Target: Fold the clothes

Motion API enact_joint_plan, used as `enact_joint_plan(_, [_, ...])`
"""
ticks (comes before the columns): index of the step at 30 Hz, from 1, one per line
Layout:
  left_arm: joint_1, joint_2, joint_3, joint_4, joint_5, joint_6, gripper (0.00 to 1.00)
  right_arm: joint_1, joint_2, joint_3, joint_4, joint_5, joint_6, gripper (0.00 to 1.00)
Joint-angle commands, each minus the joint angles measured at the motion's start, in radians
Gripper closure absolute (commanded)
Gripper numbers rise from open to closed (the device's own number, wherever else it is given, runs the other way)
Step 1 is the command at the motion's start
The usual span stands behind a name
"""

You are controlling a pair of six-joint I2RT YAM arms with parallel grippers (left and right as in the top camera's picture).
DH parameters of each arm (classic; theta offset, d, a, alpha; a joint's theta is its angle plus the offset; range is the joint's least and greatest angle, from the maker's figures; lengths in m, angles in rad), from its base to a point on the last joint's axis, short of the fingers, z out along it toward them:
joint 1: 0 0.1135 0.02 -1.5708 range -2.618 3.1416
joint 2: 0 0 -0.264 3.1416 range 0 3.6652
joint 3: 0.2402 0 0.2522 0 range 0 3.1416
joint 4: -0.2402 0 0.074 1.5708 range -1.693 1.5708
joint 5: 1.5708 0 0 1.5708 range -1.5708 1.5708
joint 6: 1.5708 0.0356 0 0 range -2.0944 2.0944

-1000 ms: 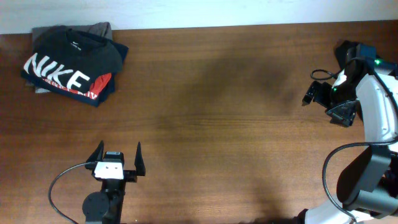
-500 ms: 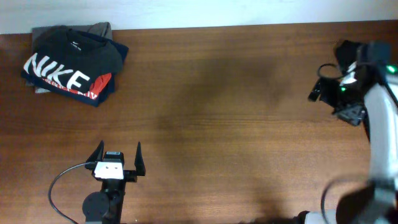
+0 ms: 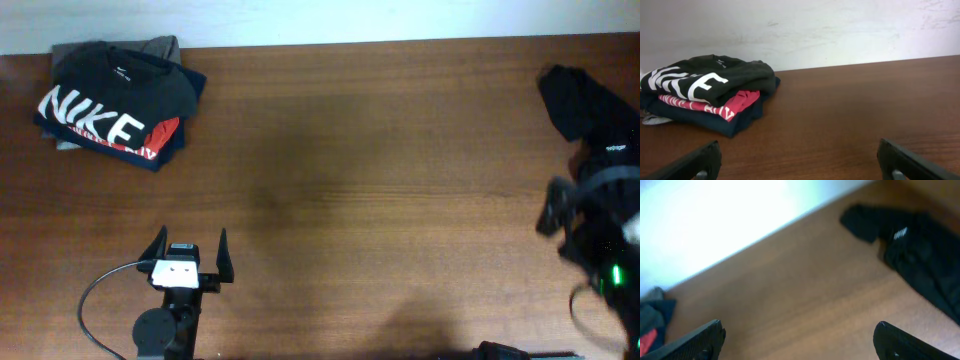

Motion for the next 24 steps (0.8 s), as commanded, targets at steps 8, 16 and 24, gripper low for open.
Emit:
enact_joint_plan(8, [0.005, -0.009, -0.008, 0.001, 0.014, 0.016, 0.01, 0.069, -0.442, -0.404, 0.251, 0.023, -0.009, 0.01])
enact_joint_plan(16, [0.005, -0.009, -0.008, 0.001, 0.014, 0.016, 0.01, 0.260, -0.633, -0.879, 0.591, 0.010, -0.004, 0.01])
enact_joint_plan(24, [0.005, -0.009, -0.008, 0.001, 0.014, 0.016, 0.01, 0.330, -0.755, -1.234, 0.970, -0.031, -0.005, 0.01])
